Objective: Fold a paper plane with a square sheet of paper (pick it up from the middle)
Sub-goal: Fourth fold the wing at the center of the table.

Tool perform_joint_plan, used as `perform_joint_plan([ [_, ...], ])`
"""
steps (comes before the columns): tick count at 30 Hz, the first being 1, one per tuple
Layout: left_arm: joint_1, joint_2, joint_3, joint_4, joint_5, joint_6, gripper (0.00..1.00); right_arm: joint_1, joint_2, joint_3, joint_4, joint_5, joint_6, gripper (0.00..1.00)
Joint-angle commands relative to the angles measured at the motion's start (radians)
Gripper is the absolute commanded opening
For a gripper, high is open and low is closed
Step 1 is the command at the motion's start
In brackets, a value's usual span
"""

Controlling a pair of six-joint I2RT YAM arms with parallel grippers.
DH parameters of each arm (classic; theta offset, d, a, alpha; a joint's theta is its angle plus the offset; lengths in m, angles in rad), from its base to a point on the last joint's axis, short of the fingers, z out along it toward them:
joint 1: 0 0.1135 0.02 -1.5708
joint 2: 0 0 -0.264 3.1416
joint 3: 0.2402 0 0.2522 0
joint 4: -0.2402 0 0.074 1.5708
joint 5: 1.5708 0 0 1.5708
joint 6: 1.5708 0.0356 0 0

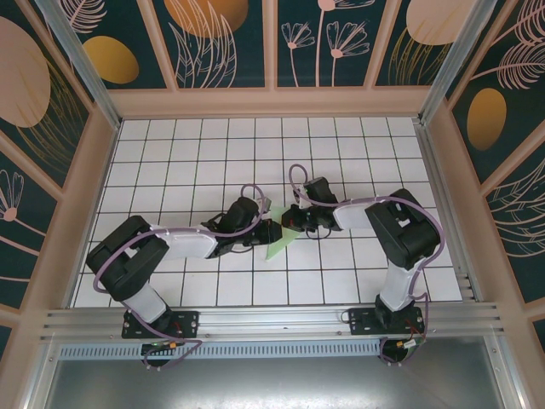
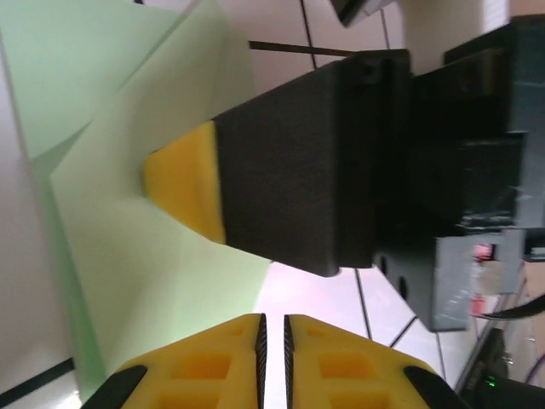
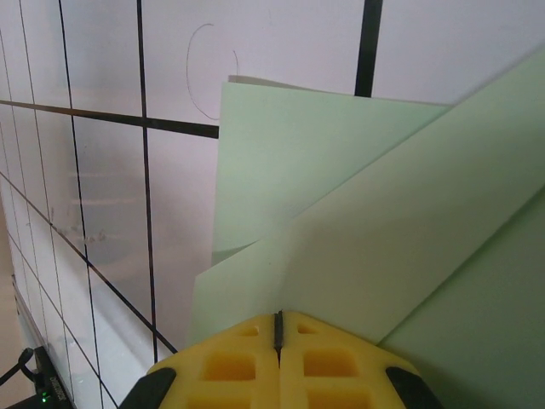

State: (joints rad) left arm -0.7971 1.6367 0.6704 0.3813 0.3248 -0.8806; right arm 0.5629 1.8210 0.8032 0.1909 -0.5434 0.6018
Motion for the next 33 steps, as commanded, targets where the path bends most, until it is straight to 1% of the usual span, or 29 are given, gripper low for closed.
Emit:
perform_joint_plan([
  [1, -0.003, -0.008, -0.029, 0.047, 0.053, -0.075, 0.18, 0.002, 0.054, 0.000, -0.064, 0.074, -0.004, 0.00],
  [5, -0.013, 0.000, -0.073, 0.062, 0.052, -0.121, 0.17, 0.002, 0.064, 0.001, -0.068, 0.074, 0.001, 0.00],
  [10, -0.028, 0.014, -0.090, 0.055, 0.044, -0.143, 0.18, 0.002, 0.070, 0.000, -0.073, 0.075, 0.003, 0.00],
  [21, -0.031, 0.022, -0.133, 0.001, -0.041, -0.147, 0.17, 0.002, 0.080, -0.004, -0.083, 0.085, 0.002, 0.00],
  [27, -0.033, 0.018, -0.154, 0.019, -0.029, -0.155, 0.18, 0.002, 0.081, -0.003, -0.086, 0.089, 0.000, 0.00],
  [33, -0.043, 0.018, -0.173, 0.015, -0.023, -0.163, 0.16, 0.002, 0.083, -0.003, -0.089, 0.091, -0.001, 0.00],
])
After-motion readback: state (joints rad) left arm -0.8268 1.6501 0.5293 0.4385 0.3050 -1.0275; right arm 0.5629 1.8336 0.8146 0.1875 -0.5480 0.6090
